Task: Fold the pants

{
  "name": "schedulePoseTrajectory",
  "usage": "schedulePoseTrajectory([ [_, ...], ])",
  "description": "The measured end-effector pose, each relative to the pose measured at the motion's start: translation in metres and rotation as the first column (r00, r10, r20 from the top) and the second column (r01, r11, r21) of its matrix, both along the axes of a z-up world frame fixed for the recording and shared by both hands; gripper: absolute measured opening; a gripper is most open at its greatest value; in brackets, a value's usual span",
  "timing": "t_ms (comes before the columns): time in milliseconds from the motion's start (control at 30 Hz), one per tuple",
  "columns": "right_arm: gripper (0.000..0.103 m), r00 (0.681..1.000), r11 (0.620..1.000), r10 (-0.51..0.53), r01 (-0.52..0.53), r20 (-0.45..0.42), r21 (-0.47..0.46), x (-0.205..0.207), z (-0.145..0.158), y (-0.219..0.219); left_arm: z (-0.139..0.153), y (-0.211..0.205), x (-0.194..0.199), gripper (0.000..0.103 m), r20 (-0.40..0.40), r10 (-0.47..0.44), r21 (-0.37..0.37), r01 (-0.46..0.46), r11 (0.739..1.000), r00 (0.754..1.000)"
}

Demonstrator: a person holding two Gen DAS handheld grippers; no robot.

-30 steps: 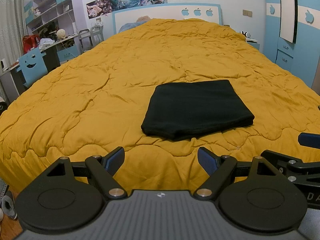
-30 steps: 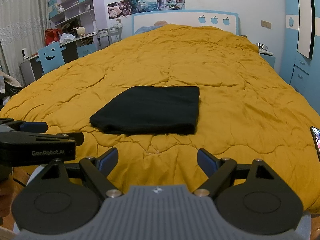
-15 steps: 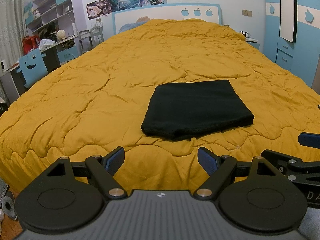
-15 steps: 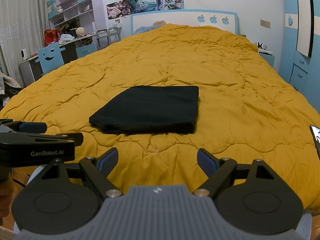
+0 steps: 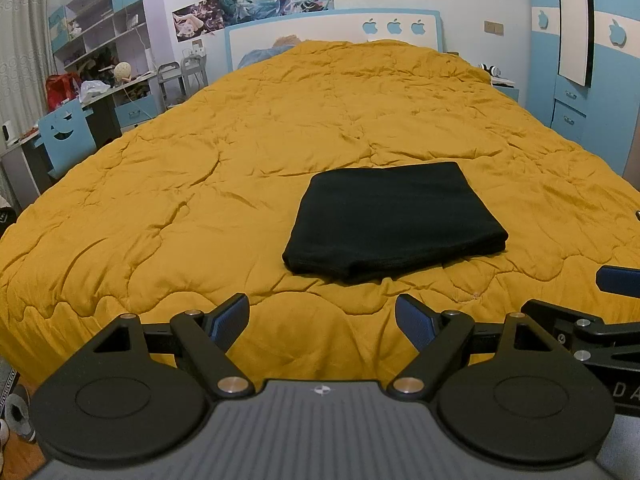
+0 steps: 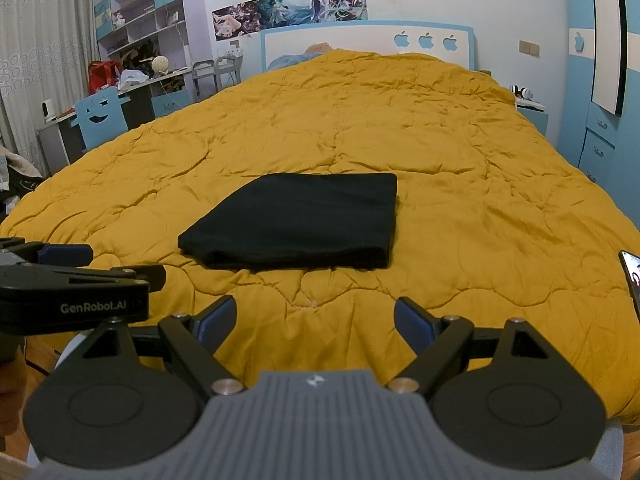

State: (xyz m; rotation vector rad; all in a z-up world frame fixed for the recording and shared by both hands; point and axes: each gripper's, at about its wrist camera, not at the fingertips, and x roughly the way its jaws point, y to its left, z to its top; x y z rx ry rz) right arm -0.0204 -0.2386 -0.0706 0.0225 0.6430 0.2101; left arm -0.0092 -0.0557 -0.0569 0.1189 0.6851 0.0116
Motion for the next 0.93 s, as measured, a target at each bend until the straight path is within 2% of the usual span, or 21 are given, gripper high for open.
schedulePoseTrajectory([
  [933, 0.082, 1.0, 1.0, -0.001, 0.001, 0.002, -0.003, -0.001, 0.0001, 0.001, 0.0066, -0.0061, -0.0038, 0.097, 0.043, -0.024, 0.011, 0.024, 1.0, 0.999],
])
